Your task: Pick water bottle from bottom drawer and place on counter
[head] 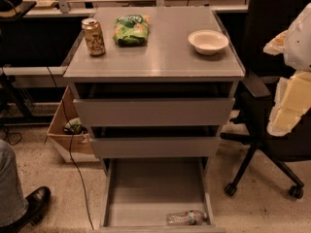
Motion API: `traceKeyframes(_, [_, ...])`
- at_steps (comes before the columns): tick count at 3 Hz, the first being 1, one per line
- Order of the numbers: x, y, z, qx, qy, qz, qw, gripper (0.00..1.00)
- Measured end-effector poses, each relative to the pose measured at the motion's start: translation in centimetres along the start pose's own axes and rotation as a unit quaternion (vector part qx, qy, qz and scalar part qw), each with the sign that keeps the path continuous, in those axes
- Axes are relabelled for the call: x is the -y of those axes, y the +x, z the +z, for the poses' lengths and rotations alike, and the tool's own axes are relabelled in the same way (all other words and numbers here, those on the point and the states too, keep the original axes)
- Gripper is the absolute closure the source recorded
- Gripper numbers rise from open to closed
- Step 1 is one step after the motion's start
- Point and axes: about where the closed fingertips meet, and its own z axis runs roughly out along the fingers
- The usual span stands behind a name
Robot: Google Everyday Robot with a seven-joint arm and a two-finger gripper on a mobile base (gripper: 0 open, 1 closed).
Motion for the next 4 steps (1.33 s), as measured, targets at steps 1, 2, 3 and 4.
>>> traceKeyframes(1, [0.0, 0.0, 0.0, 0.0, 0.0, 0.0, 1.0, 0.0])
traceKeyframes(2, [-1.3, -0.6, 3.1, 0.006, -0.008, -0.006, 0.9999, 0.0])
traceKeyframes(3, [-3.0, -1.2, 7.1, 0.011, -0.02, -0.017, 0.9996, 0.0])
traceKeyframes(4, [-5.1, -1.3, 12.6, 0.032, -0.042, -0.026, 0.9983, 0.0])
